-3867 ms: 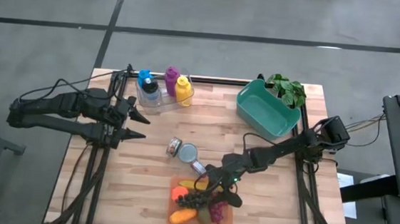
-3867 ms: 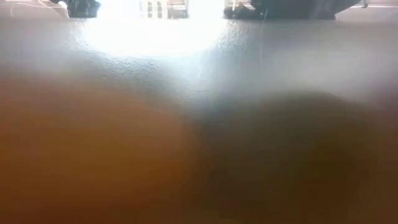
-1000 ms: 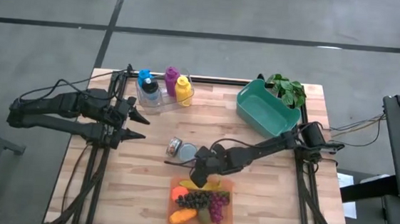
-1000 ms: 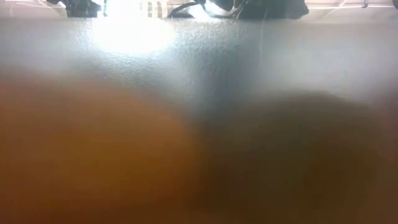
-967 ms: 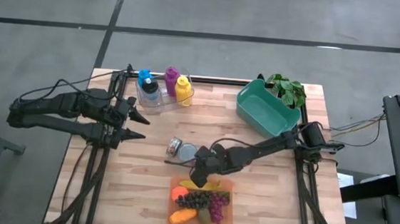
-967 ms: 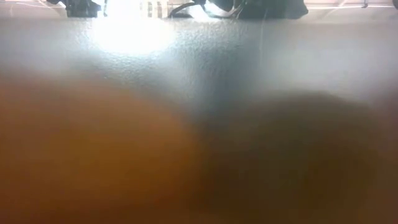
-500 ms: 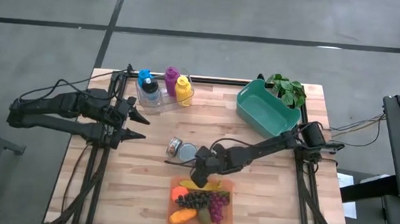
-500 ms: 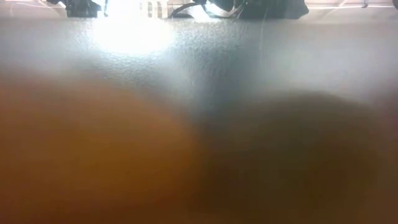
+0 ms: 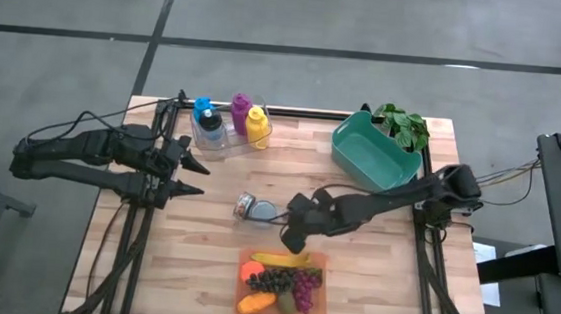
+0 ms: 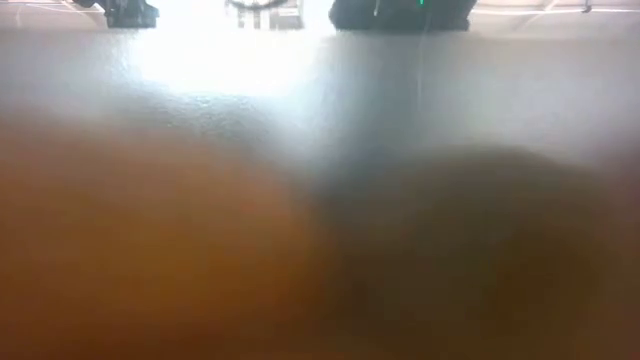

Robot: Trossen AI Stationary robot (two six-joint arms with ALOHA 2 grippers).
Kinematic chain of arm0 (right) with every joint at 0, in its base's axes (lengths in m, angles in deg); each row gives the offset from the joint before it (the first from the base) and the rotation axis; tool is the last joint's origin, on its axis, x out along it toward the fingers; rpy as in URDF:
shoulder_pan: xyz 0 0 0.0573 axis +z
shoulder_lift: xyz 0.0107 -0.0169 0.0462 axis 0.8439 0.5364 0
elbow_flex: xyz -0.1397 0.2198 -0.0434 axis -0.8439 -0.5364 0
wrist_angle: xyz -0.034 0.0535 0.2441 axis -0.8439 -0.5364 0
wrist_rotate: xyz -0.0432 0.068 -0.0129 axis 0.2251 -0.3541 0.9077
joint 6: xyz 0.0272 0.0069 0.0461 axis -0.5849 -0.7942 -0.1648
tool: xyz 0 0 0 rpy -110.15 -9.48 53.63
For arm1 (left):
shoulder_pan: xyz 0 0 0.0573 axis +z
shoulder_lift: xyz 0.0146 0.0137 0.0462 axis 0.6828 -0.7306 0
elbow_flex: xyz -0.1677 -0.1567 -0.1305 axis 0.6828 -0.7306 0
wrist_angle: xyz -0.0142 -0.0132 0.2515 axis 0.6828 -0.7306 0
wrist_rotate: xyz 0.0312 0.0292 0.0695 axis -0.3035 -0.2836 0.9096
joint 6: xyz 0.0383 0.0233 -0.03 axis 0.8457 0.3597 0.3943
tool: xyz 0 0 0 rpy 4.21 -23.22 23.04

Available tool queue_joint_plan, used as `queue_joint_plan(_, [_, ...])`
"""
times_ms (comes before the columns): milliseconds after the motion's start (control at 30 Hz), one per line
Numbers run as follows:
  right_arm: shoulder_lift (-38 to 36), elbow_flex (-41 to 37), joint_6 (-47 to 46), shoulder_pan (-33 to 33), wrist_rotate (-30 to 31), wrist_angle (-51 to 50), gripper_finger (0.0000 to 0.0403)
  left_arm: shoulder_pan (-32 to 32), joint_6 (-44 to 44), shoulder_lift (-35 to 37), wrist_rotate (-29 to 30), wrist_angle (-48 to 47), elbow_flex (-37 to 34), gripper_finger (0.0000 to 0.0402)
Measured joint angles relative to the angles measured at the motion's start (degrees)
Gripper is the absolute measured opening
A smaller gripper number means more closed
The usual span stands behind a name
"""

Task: Pick & Place Food Item
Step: Put the red tuna can into the green bin

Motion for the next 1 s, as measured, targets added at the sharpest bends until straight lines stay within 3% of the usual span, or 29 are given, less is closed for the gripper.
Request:
queue_joint_plan(533, [-29.4,-13.4,4.7,-6.1,1.9,-1.6,0.0121,0.0,0.0,0.0,0.0,-0.4,0.0,0.0275])
queue_joint_plan(867, [-45.9,-20.4,0.8,-12.6,14.9,-12.0,0.0121,0.0,0.0,0.0,0.0,-0.4,0.0,0.0275])
queue_joint_plan(1000, [-49.0,-21.4,0.4,-17.7,15.4,-15.5,0.0121,0.0,0.0,0.0,0.0,-0.4,0.0,0.0275])
